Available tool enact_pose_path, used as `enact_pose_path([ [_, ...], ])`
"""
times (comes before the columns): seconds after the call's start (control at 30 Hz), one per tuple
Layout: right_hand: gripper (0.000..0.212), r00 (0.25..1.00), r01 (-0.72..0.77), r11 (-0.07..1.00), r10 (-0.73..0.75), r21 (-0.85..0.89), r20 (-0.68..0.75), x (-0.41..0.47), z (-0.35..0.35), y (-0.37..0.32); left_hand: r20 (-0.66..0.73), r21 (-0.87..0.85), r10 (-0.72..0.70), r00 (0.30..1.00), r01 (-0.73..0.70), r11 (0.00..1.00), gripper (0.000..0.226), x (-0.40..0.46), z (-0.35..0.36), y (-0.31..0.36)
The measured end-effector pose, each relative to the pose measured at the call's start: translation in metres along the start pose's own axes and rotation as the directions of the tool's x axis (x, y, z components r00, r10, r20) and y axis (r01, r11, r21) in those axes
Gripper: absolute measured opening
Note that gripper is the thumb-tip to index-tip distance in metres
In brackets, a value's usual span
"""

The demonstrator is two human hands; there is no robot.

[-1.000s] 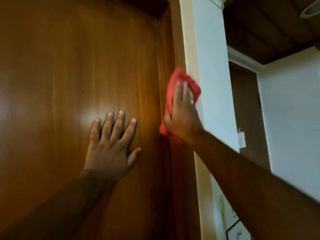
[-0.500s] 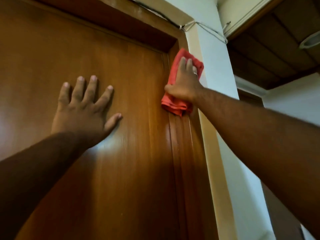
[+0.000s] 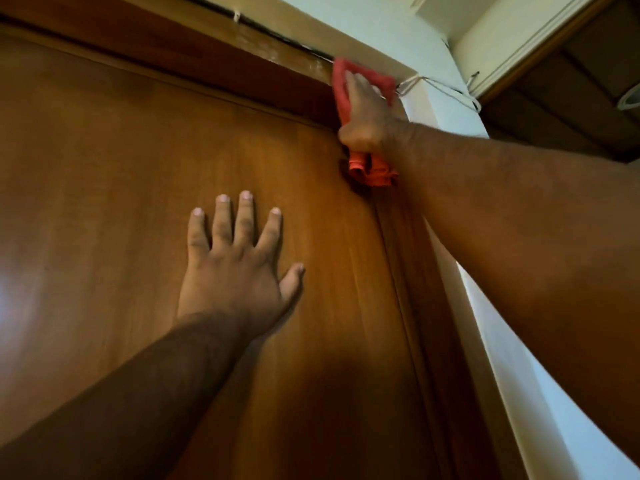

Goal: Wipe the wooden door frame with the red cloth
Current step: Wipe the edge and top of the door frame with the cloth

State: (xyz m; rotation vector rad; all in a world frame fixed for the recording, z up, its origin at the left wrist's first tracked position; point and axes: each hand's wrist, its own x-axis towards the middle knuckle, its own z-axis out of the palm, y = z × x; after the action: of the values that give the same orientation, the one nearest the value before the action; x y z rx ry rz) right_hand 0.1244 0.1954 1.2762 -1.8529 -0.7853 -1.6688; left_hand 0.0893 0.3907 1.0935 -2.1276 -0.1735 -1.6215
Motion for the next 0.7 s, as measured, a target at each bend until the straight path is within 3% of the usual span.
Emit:
enact_pose_path([
  [0.1, 0.099, 0.977, 0.208, 0.978, -0.209, 0.018, 0.044, 0.01, 0.02, -0.05, 0.008, -0.028, 0.008, 1.0, -0.007, 1.0, 0.081, 0.0, 0.0, -0.001],
  [0.17, 0.099, 0.939, 0.343, 0.937, -0.339, -0.07, 0.065, 0.014, 0.036, -0.076, 0.004, -0.023, -0.006, 1.0, 0.006, 1.0, 0.081, 0.001, 0.001, -0.002],
  [0.23, 0.099, 0.926, 0.373, 0.906, -0.375, -0.198, 0.03, 0.016, 0.046, -0.076, 0.005, -0.026, -0.012, 1.0, 0.012, 1.0, 0.08, 0.0, 0.002, -0.002],
  [0.33, 0.1, 0.973, 0.21, 0.942, -0.228, -0.262, -0.041, 0.019, 0.037, -0.046, 0.032, -0.071, 0.014, 0.999, -0.012, 0.997, 0.083, 0.001, 0.002, -0.007],
  [0.4, 0.101, 0.997, 0.07, 0.963, -0.073, -0.26, -0.002, 0.026, 0.02, -0.017, 0.047, -0.105, 0.084, 0.995, -0.079, 0.991, 0.085, 0.002, 0.001, -0.019],
  [0.53, 0.091, 0.975, -0.202, 0.965, 0.214, -0.165, 0.061, 0.034, -0.009, 0.025, 0.018, -0.034, 0.194, 0.981, -0.193, 0.981, 0.085, 0.005, -0.022, -0.081],
  [0.6, 0.088, 0.98, -0.176, 0.972, 0.188, -0.158, 0.066, 0.035, -0.01, 0.017, -0.043, 0.04, 0.11, 0.993, -0.108, 0.993, 0.086, 0.007, -0.037, -0.12],
  [0.7, 0.082, 0.997, 0.078, 0.984, -0.072, -0.163, 0.041, 0.046, 0.0, -0.036, -0.049, 0.097, -0.11, 0.993, 0.114, 0.989, 0.093, 0.004, -0.046, -0.161],
])
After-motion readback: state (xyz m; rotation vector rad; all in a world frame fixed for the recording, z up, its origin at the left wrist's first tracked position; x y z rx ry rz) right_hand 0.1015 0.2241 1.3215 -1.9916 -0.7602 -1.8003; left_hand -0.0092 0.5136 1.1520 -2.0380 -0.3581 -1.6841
